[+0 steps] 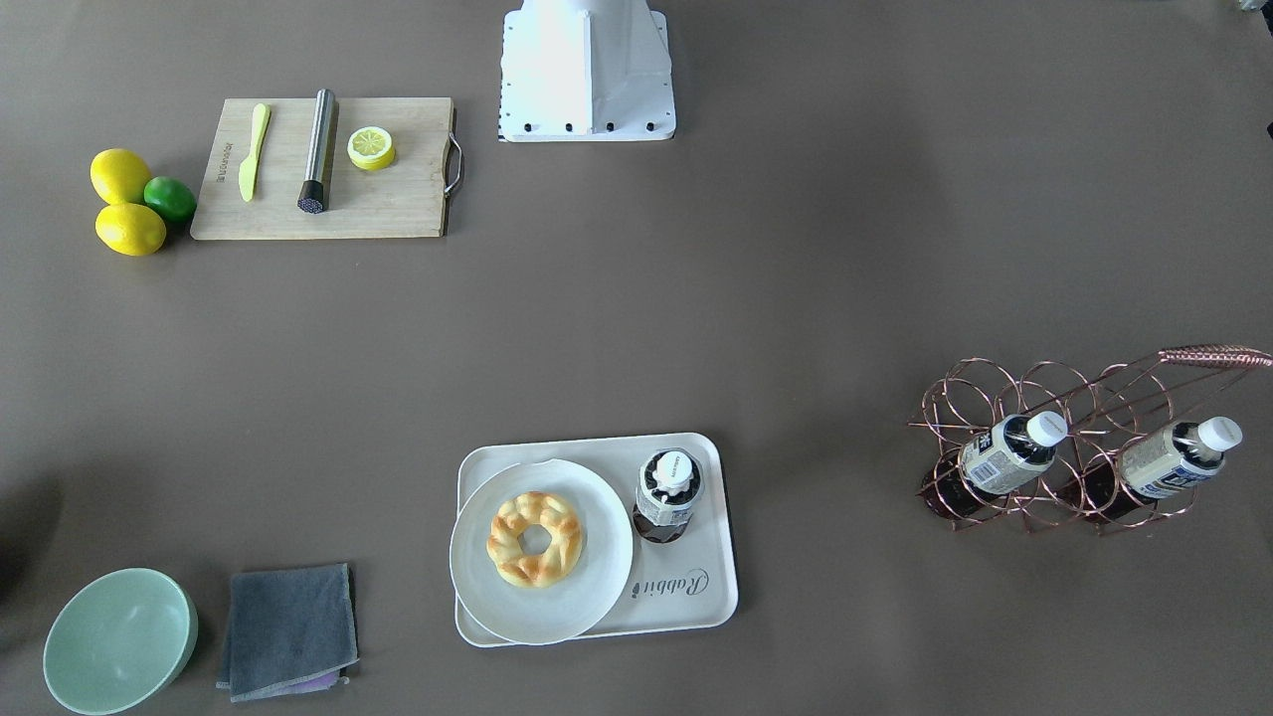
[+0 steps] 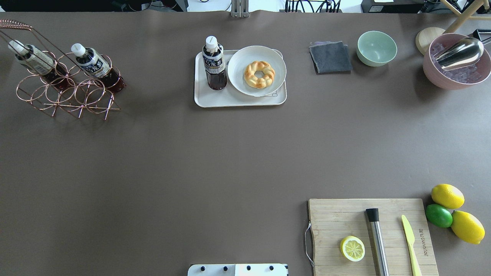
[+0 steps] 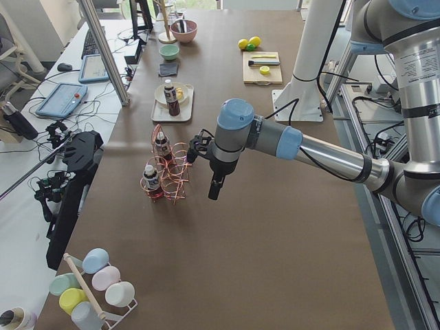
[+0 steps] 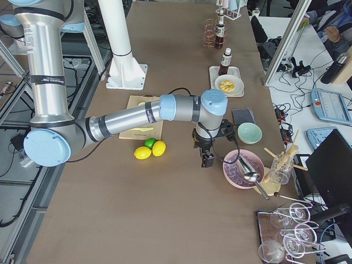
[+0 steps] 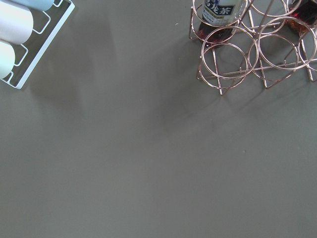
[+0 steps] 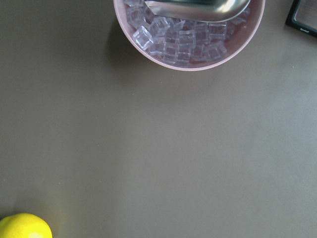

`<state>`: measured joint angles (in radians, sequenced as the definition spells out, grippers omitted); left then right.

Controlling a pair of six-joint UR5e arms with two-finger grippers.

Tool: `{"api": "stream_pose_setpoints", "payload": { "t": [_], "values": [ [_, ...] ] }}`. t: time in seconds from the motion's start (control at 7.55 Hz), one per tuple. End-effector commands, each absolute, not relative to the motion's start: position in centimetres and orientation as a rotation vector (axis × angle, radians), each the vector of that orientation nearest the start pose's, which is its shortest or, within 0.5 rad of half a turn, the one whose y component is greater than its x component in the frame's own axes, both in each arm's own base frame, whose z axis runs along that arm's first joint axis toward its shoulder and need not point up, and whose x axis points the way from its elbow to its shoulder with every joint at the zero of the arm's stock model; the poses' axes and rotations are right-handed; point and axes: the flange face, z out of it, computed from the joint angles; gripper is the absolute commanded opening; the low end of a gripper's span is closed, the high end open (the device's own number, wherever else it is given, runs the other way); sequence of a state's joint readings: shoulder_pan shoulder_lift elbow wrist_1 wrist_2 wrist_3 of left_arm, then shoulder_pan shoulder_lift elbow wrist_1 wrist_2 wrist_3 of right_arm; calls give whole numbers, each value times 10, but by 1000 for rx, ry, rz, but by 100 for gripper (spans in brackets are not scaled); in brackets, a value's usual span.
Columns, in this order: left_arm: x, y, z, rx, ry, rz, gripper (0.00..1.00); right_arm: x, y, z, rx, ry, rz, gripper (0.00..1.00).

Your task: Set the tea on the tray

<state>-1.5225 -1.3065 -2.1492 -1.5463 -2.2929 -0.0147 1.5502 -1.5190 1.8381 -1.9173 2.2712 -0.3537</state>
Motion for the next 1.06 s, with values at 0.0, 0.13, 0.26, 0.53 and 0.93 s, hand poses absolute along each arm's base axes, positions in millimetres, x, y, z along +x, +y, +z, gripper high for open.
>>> {"api": "stream_pose_setpoints", "payload": {
  "t": [0.0,0.13,0.26,0.53,0.93],
  "values": [
    [-47,-385,490,269,735,148,97,93,-486,609,67,-715,-359,100],
    [-47,-385,492,262,738,145,97,102,-488,633,90,-716,-357,100],
    [-47,-384,493,259,744,145,97,104,-495,624,121,-712,-360,100],
    [-50,-389,533,221,743,120,97,102,-497,619,138,-746,-354,100],
    [-52,-390,570,160,744,91,97,101,-498,615,143,-757,-347,100]
  ]
}}
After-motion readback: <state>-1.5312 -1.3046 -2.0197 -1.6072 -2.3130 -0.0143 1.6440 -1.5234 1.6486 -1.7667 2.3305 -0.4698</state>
